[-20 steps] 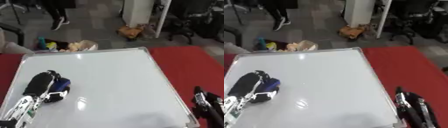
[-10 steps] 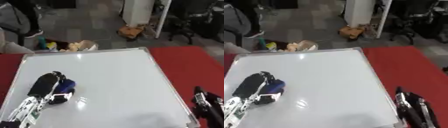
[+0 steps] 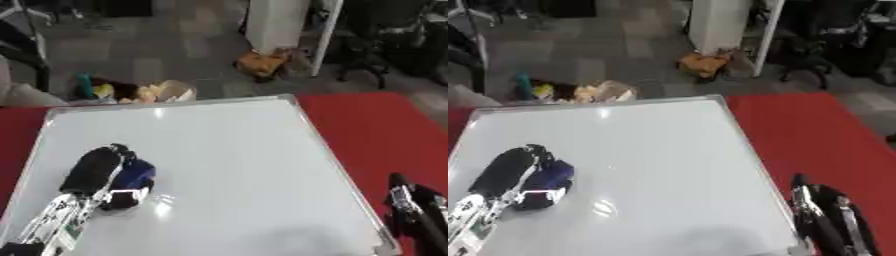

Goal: Wipe the whiteboard clean with a brush.

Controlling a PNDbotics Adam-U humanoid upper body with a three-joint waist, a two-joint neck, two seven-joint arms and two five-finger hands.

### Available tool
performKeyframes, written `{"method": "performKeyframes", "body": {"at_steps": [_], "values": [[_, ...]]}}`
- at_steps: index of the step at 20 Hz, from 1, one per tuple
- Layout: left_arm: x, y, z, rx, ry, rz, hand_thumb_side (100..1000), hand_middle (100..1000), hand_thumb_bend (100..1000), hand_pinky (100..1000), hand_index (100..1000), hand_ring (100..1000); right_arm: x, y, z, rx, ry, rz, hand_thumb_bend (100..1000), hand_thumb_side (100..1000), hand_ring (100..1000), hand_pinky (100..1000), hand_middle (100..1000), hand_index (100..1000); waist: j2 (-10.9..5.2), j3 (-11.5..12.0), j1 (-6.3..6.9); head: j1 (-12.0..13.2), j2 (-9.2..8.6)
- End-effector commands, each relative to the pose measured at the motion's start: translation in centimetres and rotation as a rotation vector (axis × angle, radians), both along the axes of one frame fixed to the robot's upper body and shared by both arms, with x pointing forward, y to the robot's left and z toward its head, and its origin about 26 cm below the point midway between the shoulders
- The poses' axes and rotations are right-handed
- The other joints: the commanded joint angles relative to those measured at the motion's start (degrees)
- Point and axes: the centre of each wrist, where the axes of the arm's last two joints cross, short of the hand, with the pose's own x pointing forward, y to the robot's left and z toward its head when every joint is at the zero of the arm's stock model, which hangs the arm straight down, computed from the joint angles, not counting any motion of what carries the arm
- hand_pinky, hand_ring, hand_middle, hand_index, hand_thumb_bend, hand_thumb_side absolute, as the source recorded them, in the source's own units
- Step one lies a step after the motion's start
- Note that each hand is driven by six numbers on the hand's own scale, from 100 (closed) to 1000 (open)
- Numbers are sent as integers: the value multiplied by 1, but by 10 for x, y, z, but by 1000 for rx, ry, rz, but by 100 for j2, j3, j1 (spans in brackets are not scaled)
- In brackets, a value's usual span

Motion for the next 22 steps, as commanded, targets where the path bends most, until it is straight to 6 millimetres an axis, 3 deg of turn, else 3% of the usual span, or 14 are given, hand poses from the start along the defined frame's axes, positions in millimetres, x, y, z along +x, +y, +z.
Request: {"method": "performKeyframes", "body": {"at_steps": [1, 16, 22], "values": [[-2, 13, -18, 13, 46, 64, 358, 473, 435, 552, 551, 519, -1, -1, 8, -11, -29, 4, 100, 553, 100, 100, 100, 387, -36, 6, -7, -8, -52], [-3, 83, -12, -73, -28, 383, 346, 473, 438, 546, 551, 519, -1, -3, 9, -13, -30, -4, 100, 554, 100, 100, 100, 387, -46, 62, -12, -64, -64], [-6, 101, -10, -99, -46, 465, 341, 473, 434, 543, 550, 519, -1, -3, 9, -14, -30, -7, 100, 554, 100, 100, 100, 386, -45, 67, -8, -74, -68]]}}
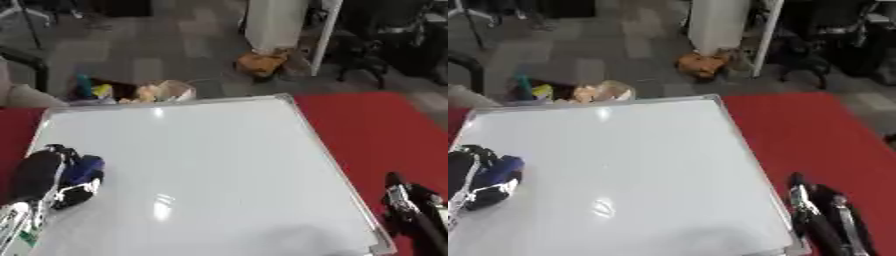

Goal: Wipe the whiteboard clean with a brush.

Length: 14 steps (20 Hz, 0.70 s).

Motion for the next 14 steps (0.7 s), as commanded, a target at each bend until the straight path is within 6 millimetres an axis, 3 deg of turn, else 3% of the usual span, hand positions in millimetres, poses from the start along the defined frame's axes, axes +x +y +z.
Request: {"method": "performKeyframes", "body": {"at_steps": [1, 8, 14], "values": [[-3, 24, -6, 6, 29, 79, 341, 473, 435, 543, 550, 519, -1, -3, 9, -14, -31, -3, 100, 554, 100, 100, 100, 387, -43, 16, -9, -11, -63], [-2, 25, -5, -8, 27, 79, 342, 471, 430, 541, 549, 519, -1, -3, 8, -13, -30, -4, 100, 554, 100, 100, 100, 386, -40, 1, -11, -3, -67], [2, 4, -1, 9, 34, -9, 347, 471, 424, 543, 549, 519, -1, -2, 9, -13, -30, 1, 100, 554, 100, 100, 100, 386, -44, -21, -18, 20, -65]]}}
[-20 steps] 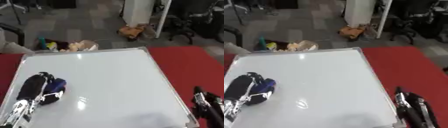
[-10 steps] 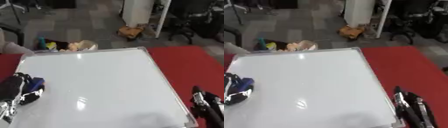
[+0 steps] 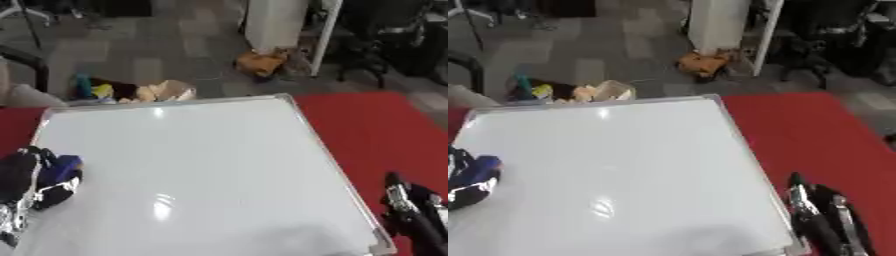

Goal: Wipe the whiteboard clean with a brush.

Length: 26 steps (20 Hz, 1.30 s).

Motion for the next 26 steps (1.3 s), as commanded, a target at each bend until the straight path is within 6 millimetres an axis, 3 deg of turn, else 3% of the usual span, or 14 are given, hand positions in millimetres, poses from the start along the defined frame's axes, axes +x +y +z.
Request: {"method": "performKeyframes", "body": {"at_steps": [1, 18, 26], "values": [[3, -8, -3, 38, 34, -53, 347, 471, 424, 544, 550, 519, -1, -2, 9, -13, -29, 4, 100, 554, 100, 100, 100, 386, -47, -33, -19, 25, -65], [5, -72, -7, 128, 141, -395, 365, 471, 415, 544, 550, 520, -1, 0, 9, -13, -27, 11, 100, 553, 100, 100, 100, 386, -33, -83, -33, 79, -58], [4, -82, -2, 122, 145, -438, 372, 469, 408, 530, 547, 521, -1, 0, 9, -13, -28, 15, 100, 553, 100, 100, 100, 386, -37, -105, -31, 108, -63]]}}
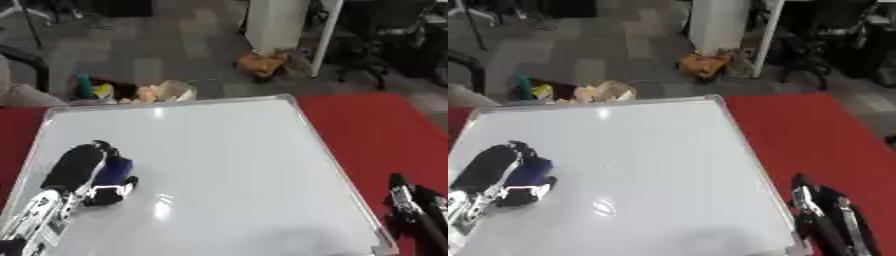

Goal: Wipe the whiteboard clean with a brush.

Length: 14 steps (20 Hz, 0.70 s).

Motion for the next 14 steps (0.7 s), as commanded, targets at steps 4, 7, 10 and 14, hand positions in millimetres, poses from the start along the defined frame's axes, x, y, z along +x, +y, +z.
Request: {"method": "performKeyframes", "body": {"at_steps": [4, 7, 10, 14], "values": [[-11, -43, 2, 7, 51, -205, 377, 468, 396, 525, 546, 524, -1, 0, 9, -11, -29, 13, 100, 553, 100, 100, 100, 386, -43, -44, 6, 26, -62], [-18, -55, 7, 0, 82, -302, 381, 468, 366, 514, 543, 528, 0, 0, 9, -12, -30, 13, 100, 553, 100, 100, 100, 386, -46, -52, 14, 25, -64], [-21, -61, 10, -6, 120, -387, 385, 468, 356, 508, 544, 531, 0, 0, 9, -12, -30, 14, 100, 553, 100, 100, 100, 386, -47, -57, 18, 22, -68], [-25, -67, 13, -13, 166, -482, 389, 468, 351, 502, 544, 533, 0, 0, 9, -13, -31, 15, 100, 553, 100, 100, 100, 386, -47, -56, 20, -18, -67]]}}
